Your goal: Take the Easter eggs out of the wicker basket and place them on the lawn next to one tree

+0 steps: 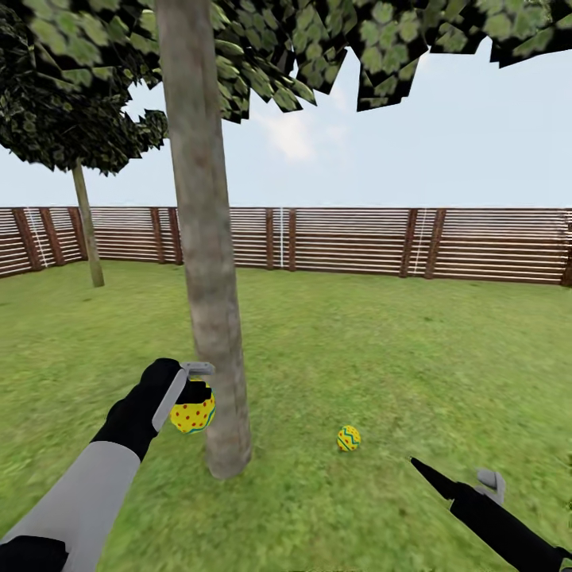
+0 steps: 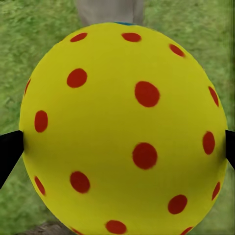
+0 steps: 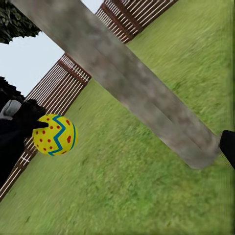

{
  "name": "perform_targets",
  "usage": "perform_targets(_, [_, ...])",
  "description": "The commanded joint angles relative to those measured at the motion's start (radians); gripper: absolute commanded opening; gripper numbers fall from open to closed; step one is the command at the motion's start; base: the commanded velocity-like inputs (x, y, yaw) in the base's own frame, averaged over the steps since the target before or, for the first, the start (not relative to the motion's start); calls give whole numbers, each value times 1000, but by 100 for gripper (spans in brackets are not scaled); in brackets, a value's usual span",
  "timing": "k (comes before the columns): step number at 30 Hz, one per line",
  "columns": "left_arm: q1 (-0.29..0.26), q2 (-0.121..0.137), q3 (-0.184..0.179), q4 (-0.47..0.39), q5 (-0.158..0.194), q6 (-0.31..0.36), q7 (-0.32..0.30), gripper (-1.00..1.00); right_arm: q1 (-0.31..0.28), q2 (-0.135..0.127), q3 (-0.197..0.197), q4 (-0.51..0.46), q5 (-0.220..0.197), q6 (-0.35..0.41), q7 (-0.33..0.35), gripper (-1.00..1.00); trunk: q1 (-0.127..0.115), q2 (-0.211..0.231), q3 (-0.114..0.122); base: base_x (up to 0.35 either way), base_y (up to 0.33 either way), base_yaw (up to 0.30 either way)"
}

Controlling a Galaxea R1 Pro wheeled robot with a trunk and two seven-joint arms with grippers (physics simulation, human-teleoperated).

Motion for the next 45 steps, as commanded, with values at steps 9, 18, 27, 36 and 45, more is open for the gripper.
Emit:
perform_targets(9, [-1, 1, -4, -1, 10, 3, 9, -100, -1, 0, -1, 0, -4, 6, 1, 100, 0, -1, -9, 0, 0, -241])
perform_targets(18, [-1, 1, -4, -1, 10, 3, 9, -100, -1, 0, -1, 0, -4, 6, 1, 100, 0, -1, -15, 0, 0, -258])
perform_targets(27, [-1, 1, -4, -1, 10, 3, 9, -100, -1, 0, 0, 0, -4, 6, 1, 100, 0, -1, -20, 0, 0, -260])
perform_targets(36, [-1, 1, -5, -1, 10, 3, 9, -100, -1, 0, 0, 0, -4, 6, 1, 100, 0, -1, -25, 0, 0, -260])
perform_targets(45, [-1, 1, -5, -1, 10, 3, 9, -100, -1, 0, 0, 0, -4, 6, 1, 100, 0, -1, -29, 0, 0, -261])
